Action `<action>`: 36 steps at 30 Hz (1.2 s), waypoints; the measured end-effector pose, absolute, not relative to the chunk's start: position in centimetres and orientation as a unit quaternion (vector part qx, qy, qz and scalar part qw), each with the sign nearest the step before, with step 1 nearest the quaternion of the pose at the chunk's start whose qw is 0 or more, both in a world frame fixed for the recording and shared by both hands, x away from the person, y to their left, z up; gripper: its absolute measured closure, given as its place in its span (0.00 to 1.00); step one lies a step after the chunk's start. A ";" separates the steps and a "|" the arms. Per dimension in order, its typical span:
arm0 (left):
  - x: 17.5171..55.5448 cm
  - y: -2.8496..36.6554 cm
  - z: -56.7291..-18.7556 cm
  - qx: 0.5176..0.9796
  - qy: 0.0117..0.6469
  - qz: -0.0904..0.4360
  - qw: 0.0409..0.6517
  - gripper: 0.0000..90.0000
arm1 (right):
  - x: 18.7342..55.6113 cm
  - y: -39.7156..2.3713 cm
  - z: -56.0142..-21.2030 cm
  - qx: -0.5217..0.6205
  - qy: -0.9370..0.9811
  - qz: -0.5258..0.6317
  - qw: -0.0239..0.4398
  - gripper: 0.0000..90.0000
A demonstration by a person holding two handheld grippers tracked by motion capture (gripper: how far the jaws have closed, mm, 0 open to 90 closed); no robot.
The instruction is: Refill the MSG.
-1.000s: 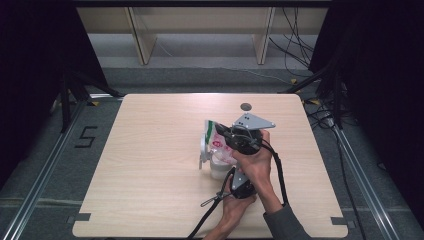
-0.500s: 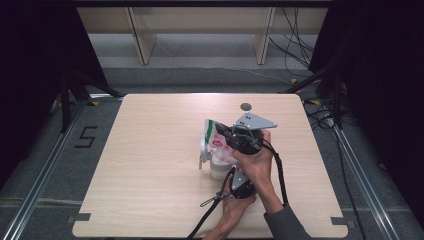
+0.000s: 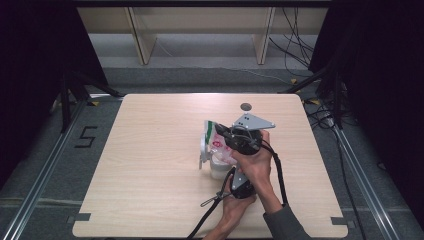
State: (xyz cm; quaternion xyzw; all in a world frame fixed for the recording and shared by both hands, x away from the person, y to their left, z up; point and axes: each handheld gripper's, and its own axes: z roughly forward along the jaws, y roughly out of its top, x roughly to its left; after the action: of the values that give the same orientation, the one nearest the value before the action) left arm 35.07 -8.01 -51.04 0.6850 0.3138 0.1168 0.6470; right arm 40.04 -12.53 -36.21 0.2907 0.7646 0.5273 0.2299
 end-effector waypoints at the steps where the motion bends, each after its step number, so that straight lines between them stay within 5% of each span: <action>1: 35.1 -8.1 -51.1 0.681 0.315 0.118 0.650 0.85 | 40.1 -12.6 -36.2 0.292 0.764 0.528 0.227 0.99; 36: 35.1 -8.1 -51.1 0.679 0.317 0.113 0.652 0.85 | 39.8 -12.3 -36.4 0.305 0.762 0.527 0.222 0.99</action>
State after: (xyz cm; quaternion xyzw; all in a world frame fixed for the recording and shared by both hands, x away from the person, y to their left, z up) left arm 35.08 -8.14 -51.07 0.6789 0.3170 0.1135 0.6524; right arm 39.85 -12.34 -36.40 0.3049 0.7615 0.5272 0.2217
